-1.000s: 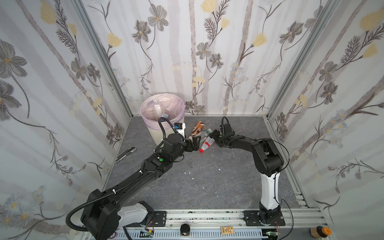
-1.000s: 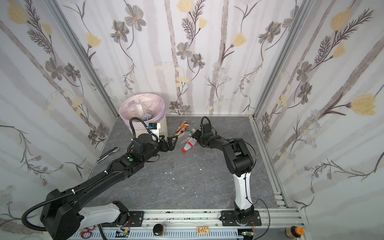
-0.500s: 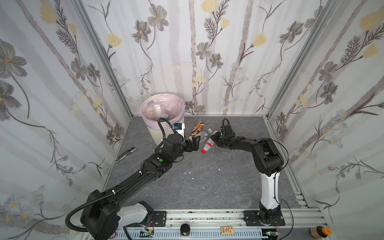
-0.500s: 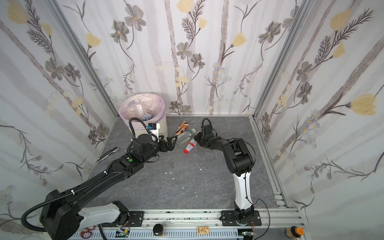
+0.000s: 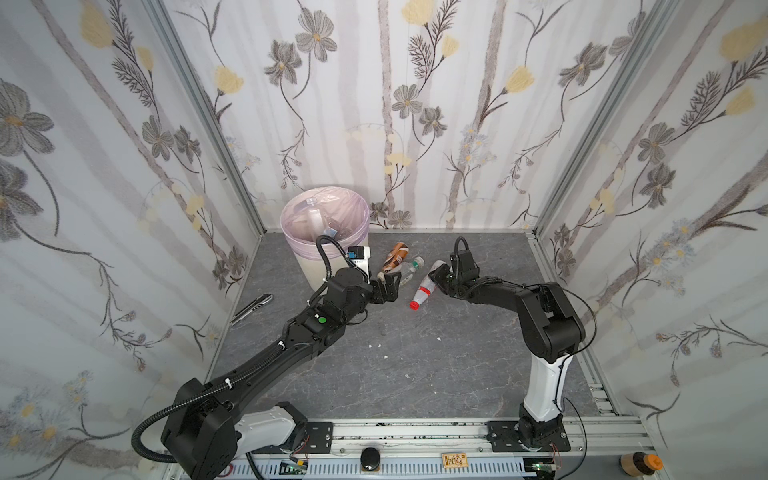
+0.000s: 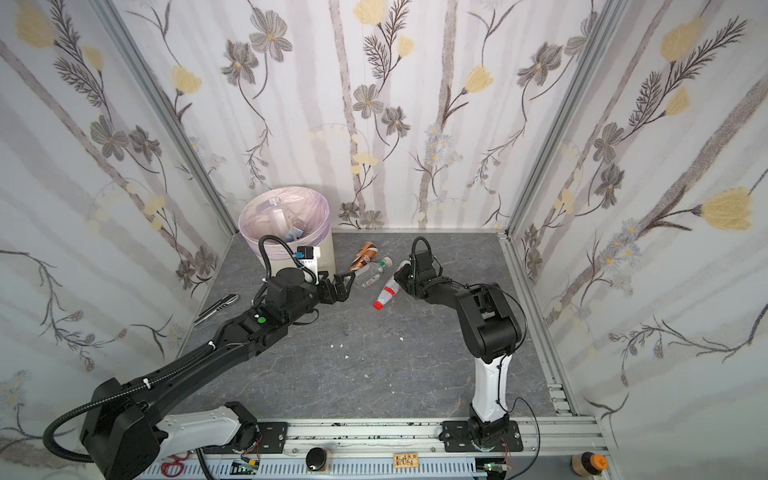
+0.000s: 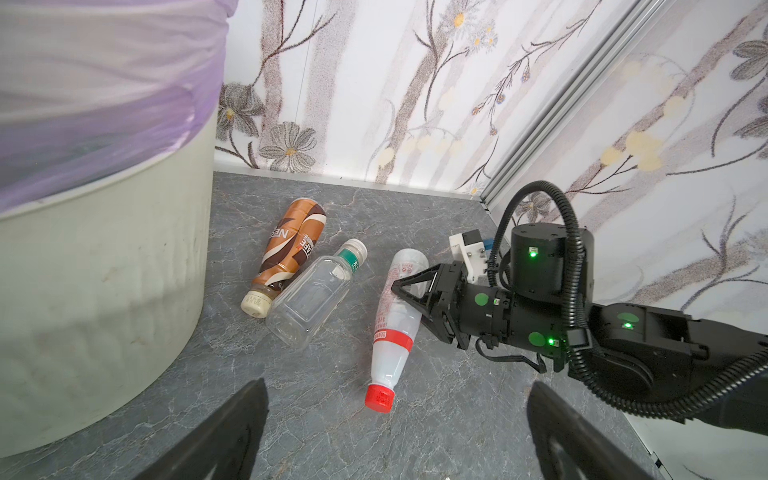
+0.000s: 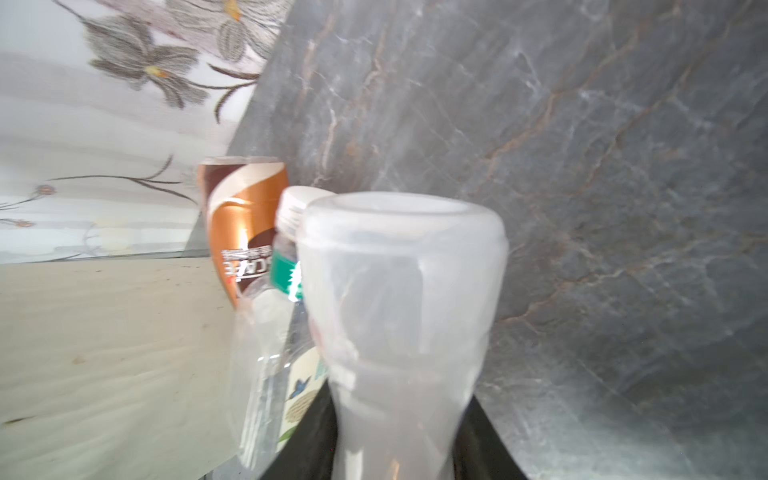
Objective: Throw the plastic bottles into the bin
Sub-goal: 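Lift the red-capped bottle upward with the right gripper, then swing the red-capped bottle over the bin with the right gripper and release it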
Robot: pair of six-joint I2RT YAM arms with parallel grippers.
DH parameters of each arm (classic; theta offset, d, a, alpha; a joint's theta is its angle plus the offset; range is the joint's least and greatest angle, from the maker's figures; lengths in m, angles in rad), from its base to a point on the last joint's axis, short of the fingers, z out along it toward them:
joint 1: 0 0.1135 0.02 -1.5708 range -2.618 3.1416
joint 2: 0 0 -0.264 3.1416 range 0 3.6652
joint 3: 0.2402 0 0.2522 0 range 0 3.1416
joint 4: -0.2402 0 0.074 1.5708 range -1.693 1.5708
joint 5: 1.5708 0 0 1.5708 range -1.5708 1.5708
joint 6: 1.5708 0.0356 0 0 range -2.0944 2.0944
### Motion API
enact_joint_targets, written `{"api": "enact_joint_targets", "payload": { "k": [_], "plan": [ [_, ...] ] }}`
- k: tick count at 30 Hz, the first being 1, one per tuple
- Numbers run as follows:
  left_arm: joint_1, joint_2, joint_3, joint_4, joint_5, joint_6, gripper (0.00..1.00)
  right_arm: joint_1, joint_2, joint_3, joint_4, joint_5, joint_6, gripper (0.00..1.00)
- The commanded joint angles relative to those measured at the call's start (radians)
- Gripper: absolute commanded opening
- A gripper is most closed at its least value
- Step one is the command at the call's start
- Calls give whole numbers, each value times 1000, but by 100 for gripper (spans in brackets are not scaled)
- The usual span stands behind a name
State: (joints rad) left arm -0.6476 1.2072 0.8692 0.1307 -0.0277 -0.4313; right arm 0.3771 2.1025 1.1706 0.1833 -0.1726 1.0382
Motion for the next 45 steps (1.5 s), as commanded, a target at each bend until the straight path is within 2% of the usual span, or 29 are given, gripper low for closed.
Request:
{"api": "enact_joint_targets", "payload": {
  "k": [1, 4, 11, 18, 27, 33, 37, 41, 45],
  "plan": [
    [12, -9, 19, 23, 28, -37, 100, 7, -61, 3, 40, 28, -32, 38],
    [29, -3, 49, -1, 79, -49, 100, 23, -124, 21, 46, 55, -61, 38],
    [97, -35, 138, -103, 91, -25, 100, 88, -216, 150, 112, 95, -193, 38],
    [260, -56, 279, -245, 158, 0, 100, 168, -221, 356, 201, 140, -365, 39],
    [439, -92, 365, -278, 267, -59, 100, 205, -215, 579, 332, 182, -493, 40],
    [535, -109, 386, -278, 313, -84, 100, 206, -300, 581, 517, 290, -572, 41],
    [564, -127, 377, -276, 308, -110, 100, 207, -334, 568, 649, 374, -603, 42],
    [581, -129, 373, -277, 314, -119, 100, 210, -305, 598, 729, 423, -609, 42],
    [595, -129, 373, -276, 322, -128, 100, 229, -193, 735, 671, 426, -600, 43]
  ]
}}
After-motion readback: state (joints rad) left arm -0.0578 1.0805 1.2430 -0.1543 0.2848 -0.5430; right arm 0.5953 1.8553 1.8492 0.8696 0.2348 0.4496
